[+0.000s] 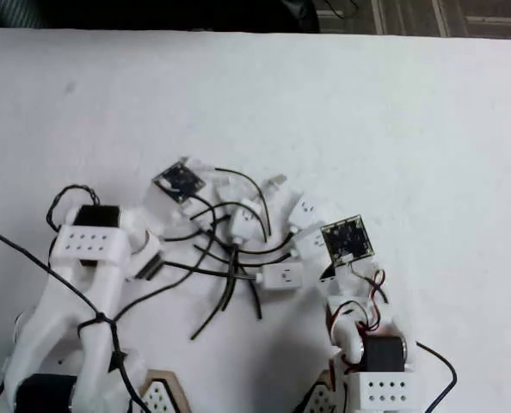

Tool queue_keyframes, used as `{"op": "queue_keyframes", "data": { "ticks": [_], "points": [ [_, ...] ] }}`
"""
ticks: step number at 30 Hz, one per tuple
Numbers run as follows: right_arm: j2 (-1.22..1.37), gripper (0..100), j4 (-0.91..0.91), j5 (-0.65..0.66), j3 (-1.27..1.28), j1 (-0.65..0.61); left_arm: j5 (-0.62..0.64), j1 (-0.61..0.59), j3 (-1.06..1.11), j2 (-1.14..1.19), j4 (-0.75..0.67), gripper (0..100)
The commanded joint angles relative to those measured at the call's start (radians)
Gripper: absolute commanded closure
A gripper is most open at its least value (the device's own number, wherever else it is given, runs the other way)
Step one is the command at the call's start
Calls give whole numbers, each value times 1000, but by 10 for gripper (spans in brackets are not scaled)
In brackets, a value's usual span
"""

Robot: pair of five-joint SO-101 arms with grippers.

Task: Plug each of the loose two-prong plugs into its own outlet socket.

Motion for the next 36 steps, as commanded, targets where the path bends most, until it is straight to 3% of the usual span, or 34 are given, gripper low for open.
{"op": "queue_keyframes", "data": {
  "ticks": [1,8,12,15,22,27,29,36],
  "points": [
    [-10,981,7,11,9,13,-2,39,-94,2,143,954],
    [-10,981,7,11,9,13,32,44,-273,4,339,954],
    [-10,981,7,11,9,13,21,39,-296,5,345,954],
    [-10,981,7,11,9,13,-64,38,-279,18,327,954],
    [-10,981,18,11,9,13,-120,-21,-236,251,97,950],
    [-10,981,19,11,9,13,-127,-113,-247,415,-74,800],
    [-10,981,19,11,9,13,-127,-157,-270,443,-115,745],
    [-10,981,19,11,9,12,-127,-249,-390,453,-161,736]
  ]
}}
